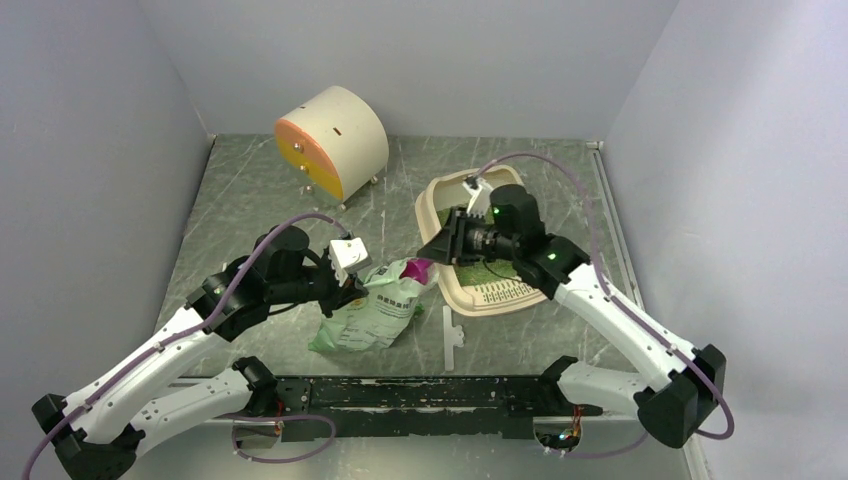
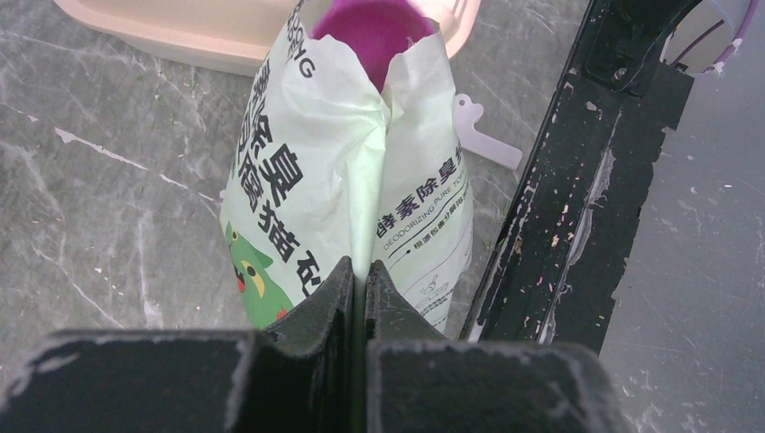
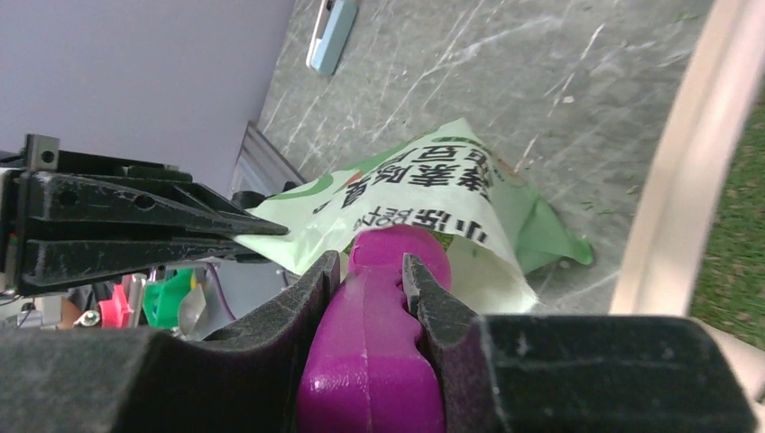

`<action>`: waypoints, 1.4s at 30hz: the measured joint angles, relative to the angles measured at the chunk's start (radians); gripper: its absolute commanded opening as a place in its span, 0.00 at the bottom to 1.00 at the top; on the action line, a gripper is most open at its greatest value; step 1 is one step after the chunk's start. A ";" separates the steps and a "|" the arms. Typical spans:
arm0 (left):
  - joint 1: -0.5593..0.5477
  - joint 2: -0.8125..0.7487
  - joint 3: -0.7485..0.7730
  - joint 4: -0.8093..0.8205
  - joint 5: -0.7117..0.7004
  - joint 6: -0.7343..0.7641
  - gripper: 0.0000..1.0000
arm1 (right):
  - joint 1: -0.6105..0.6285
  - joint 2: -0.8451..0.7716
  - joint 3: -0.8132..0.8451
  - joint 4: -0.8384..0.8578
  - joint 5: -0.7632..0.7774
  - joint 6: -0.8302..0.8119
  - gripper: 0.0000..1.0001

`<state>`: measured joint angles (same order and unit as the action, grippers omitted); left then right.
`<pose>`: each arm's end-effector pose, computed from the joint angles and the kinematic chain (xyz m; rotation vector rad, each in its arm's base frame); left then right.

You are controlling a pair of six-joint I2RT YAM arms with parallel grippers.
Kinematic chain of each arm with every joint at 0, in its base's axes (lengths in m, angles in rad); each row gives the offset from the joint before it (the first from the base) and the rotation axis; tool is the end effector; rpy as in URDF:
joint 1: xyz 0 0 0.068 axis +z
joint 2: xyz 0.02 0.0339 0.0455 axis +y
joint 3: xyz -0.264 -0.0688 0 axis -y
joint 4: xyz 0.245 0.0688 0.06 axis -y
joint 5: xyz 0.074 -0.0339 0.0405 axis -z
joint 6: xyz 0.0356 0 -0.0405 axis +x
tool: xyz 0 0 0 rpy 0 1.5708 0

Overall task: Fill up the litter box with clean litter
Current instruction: 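Scoop the cat litter from the cat litter bag.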

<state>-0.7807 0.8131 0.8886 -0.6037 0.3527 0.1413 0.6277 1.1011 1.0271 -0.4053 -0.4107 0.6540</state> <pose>0.1129 -0.1292 0.3295 1.1493 1.8210 -0.7490 0.1891 0.1547 0.3415 -0.2513 2.2213 1.1755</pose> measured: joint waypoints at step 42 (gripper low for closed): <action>0.005 0.021 -0.026 0.003 -0.149 -0.063 0.05 | 0.318 0.311 -0.057 0.321 0.344 0.115 0.00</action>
<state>-0.7761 0.8341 0.8627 -0.6010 0.2039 0.0788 0.9459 1.4120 0.9699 -0.0845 -0.0666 0.7689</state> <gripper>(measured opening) 0.078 0.301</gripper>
